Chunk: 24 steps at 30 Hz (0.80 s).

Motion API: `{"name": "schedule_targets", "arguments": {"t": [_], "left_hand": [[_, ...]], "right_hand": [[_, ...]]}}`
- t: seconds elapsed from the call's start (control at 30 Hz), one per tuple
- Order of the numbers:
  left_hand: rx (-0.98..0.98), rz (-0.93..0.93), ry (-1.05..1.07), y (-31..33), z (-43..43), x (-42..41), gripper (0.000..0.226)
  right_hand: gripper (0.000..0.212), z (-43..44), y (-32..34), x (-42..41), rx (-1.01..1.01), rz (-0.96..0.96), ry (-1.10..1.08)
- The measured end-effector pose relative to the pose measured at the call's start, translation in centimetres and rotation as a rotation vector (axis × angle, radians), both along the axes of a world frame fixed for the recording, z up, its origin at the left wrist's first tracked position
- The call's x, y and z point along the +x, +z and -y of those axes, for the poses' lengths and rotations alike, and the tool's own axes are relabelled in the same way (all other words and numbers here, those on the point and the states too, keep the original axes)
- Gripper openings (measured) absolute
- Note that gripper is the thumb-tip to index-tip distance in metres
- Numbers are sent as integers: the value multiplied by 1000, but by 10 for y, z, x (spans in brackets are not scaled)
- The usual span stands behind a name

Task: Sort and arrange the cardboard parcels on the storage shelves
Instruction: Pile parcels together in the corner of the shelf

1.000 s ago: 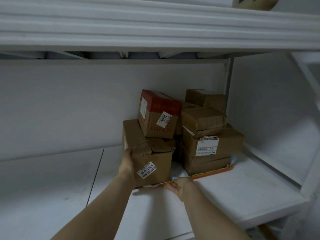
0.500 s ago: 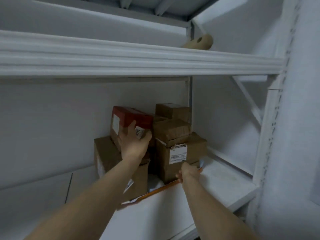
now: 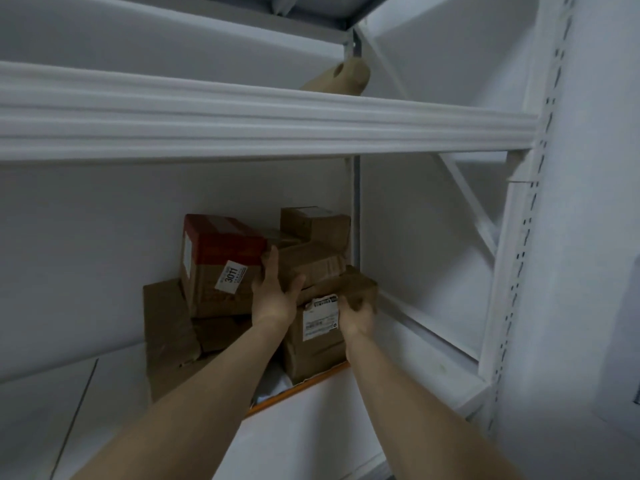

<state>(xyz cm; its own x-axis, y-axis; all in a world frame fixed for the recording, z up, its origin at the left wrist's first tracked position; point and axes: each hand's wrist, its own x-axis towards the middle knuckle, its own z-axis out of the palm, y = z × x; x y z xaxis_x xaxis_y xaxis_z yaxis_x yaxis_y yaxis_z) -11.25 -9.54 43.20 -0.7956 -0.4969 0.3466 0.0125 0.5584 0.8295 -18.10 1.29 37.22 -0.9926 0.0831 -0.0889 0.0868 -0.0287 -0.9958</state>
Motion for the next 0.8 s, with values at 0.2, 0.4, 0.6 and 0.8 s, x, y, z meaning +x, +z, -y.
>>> {"name": "schedule_targets", "arguments": {"t": [0.2, 0.4, 0.6, 0.8], "left_hand": [[11, -7, -7, -3, 2, -3, 65], [62, -7, -9, 2, 2, 0, 72], [158, -45, -31, 1, 6, 7, 81], [231, -13, 12, 5, 9, 5, 68]], "right_hand": [[54, 5, -3, -7, 56, 19, 7], [52, 3, -4, -9, 26, 65, -16], [62, 4, -15, -12, -59, 75, -68], [36, -14, 29, 24, 144, -186, -272]]}}
